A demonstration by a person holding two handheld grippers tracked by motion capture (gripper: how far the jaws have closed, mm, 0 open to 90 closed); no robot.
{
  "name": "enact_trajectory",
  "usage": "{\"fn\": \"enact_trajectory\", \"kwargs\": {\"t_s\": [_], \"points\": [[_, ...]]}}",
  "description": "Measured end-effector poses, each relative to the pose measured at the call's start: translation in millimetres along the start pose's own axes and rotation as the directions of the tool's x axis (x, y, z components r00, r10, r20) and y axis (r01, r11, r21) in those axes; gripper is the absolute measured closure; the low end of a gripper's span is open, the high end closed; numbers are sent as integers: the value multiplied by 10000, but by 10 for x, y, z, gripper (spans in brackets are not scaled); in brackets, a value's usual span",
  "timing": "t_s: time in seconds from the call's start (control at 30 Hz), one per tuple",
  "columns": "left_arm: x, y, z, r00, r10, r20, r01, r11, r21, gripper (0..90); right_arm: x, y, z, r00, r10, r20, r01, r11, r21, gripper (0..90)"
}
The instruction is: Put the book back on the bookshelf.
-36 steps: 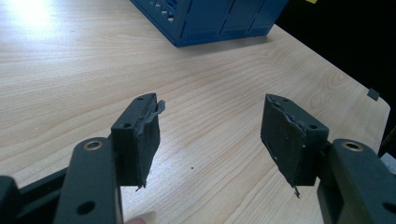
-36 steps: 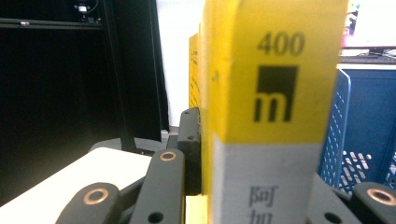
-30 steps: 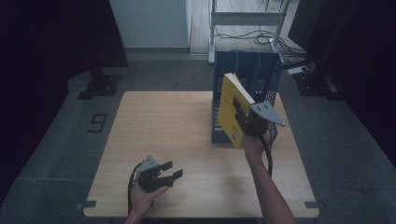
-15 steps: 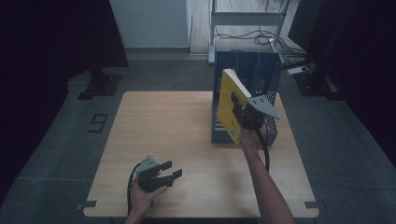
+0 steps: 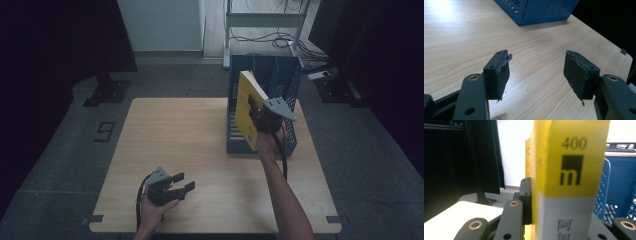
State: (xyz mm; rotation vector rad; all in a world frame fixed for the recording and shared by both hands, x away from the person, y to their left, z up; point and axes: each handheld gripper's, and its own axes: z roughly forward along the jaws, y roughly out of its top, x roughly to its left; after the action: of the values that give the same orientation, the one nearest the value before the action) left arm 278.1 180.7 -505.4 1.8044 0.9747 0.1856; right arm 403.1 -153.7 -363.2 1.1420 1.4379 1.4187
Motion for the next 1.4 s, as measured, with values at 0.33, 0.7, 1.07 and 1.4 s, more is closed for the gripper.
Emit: {"fn": "enact_trajectory", "kwargs": {"t_s": [0.33,0.7,1.07,1.4], "points": [[1,-4,2,10000,-8,13,8,10000,31,374,4,-8,88,9999,44,90,-45,9999,105,737],[25,-4,-22,10000,-82,16,82,10000,-17,374,47,-54,222,9999,22,169,-26,9997,243,737],[24,-4,-27,10000,-89,22,90,10000,-30,374,74,-62,313,9996,-15,296,6,9995,305,737],[39,-3,-33,9999,-113,12,113,9999,-52,374,39,-102,394,9987,56,513,-79,9990,435,737]]}}
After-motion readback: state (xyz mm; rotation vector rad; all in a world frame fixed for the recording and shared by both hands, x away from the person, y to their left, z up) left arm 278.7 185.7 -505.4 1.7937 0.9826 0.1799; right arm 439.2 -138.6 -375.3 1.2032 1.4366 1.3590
